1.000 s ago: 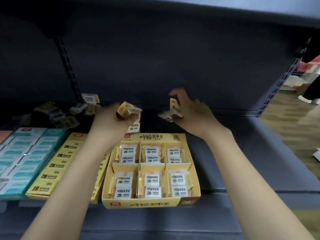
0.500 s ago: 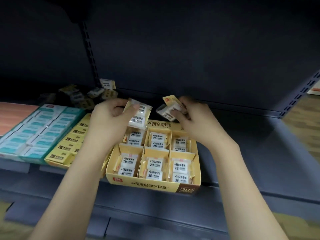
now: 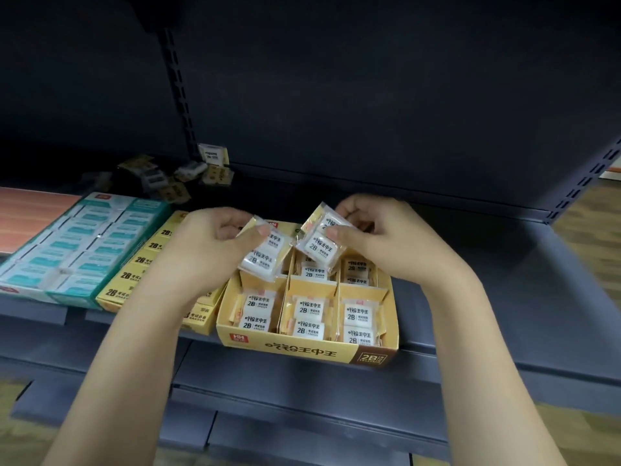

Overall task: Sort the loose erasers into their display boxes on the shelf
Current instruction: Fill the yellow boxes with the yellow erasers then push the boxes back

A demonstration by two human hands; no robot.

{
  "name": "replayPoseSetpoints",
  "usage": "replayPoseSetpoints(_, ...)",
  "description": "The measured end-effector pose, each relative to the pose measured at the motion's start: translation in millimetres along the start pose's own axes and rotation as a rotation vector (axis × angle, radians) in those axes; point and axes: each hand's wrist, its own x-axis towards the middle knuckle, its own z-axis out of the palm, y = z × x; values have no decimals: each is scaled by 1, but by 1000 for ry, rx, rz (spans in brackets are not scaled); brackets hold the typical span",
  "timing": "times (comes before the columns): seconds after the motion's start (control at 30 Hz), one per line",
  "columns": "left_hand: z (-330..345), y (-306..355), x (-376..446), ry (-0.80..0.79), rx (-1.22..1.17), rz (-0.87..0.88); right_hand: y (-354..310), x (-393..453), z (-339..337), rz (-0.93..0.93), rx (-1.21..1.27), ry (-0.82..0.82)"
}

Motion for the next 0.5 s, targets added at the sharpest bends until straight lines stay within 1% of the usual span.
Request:
replayPoseSetpoints(0.07, -1, 1, -5, 2, 107, 1, 1, 2, 5, 28, -37, -35)
replayPoseSetpoints(0.2, -9, 0, -15, -1, 277, -53, 5, 2, 12, 48, -81, -83)
replayPoseSetpoints(0.37, -8, -5, -24, -1, 437, -45, 1, 0, 13, 28, -27, -8)
replayPoseSetpoints(0.4, -6, -6, -25, -6, 458, -41, -1, -1, 12, 25, -16, -35)
replayPoseSetpoints(0.5, 0, -5, -27, 0, 494, -35, -9, -5, 13, 29, -28, -206)
